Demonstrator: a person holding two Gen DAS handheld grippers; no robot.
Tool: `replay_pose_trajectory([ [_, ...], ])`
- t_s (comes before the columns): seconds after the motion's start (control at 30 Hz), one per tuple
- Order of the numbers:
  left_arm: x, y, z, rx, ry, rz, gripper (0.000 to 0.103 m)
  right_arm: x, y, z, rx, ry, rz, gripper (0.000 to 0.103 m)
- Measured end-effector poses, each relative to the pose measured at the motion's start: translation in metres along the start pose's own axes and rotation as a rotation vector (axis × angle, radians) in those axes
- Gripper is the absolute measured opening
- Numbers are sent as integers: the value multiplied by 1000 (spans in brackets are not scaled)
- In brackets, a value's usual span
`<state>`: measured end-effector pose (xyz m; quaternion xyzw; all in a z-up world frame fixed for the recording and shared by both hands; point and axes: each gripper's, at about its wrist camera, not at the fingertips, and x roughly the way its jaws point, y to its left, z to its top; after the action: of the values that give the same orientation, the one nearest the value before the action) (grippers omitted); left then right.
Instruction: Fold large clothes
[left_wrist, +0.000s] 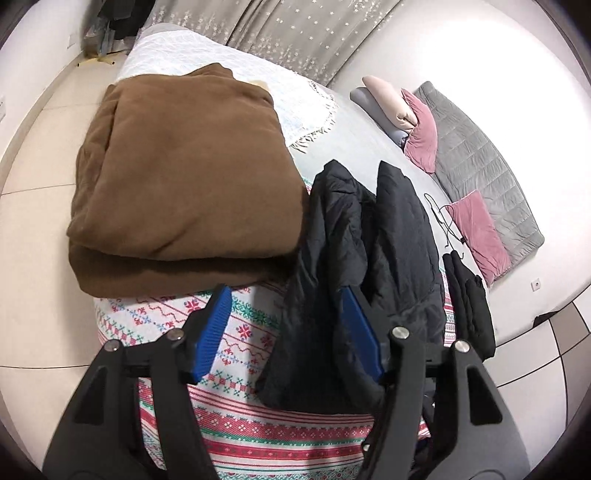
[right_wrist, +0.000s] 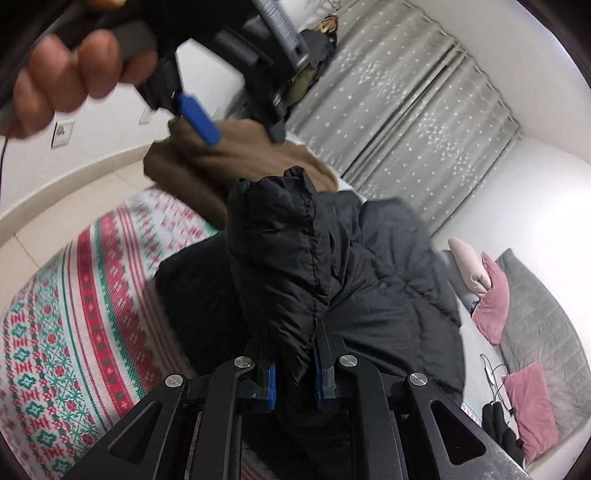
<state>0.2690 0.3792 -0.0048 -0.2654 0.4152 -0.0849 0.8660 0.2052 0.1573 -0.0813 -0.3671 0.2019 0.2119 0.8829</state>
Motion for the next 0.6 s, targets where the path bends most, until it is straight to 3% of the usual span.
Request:
replay_pose_trajectory([
  [0.23,10,-17,-7,-17,56,-147,64,8,-2,1,4,27,47,16],
  [0.3,16,-30,-10,11,71,-151,64,10,-3,-1,20,33,87,18],
  [0.43,36,-55,-20,120,98,-50,64,19,-7,-9,78,57,164,22],
  [0.6,62,-61,-26,149,132,93,64,24,-24,-13,208,76,263,26],
])
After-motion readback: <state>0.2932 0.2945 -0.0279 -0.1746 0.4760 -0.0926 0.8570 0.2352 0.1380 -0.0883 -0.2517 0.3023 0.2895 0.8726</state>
